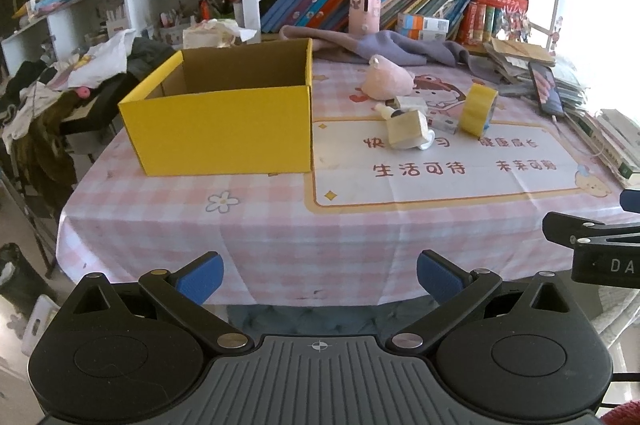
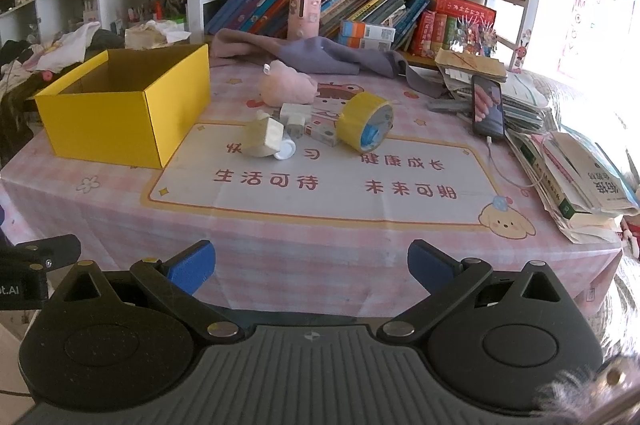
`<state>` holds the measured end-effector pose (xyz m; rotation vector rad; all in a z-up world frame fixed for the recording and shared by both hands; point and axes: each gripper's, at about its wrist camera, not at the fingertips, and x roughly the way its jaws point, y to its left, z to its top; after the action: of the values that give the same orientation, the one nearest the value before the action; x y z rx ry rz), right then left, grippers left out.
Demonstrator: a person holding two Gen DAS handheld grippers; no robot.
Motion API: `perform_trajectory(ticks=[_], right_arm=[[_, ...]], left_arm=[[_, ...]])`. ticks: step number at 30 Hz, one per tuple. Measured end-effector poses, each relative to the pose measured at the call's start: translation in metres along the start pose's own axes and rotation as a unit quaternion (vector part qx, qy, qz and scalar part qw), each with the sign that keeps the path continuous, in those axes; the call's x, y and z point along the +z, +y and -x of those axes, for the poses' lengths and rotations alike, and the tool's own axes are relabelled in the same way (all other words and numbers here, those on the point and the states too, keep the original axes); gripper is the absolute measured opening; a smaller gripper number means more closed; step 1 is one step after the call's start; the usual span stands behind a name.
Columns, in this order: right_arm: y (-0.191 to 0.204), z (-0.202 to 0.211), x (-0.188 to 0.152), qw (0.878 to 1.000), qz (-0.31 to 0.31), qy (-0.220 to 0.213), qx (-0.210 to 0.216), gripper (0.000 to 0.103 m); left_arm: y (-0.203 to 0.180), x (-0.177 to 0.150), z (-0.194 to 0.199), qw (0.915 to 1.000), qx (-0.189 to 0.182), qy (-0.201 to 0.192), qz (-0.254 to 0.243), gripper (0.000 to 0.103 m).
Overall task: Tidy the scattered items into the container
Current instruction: 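Move both tools toward the scattered items beside the yellow box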
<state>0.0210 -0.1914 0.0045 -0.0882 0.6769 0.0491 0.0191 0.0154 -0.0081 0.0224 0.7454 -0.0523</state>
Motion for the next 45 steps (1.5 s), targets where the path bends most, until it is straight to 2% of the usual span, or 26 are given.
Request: perform_trajectory(ticks=[15, 37, 45], right_arm=[[-0.003, -0.012, 0.011, 1.000, -0.006, 0.000, 0.001, 0.103], [-0.018, -0.045, 0.031, 1.000, -0.013, 0.000, 0.001, 0.103], [-0.032, -0.061, 0.042, 1.000, -0.018, 0.000, -0.005, 0.103]], left_arm=[[-0.003, 0.008, -0.009, 0.9999, -0.010, -0.012, -0.008, 0.103], [-0.024, 0.032, -0.041, 0.9968, -0.069, -0.028, -0.031, 0.103], [-0.039, 0.046, -0.057, 0.9953, -0.079, -0.034, -0.043, 0.103]])
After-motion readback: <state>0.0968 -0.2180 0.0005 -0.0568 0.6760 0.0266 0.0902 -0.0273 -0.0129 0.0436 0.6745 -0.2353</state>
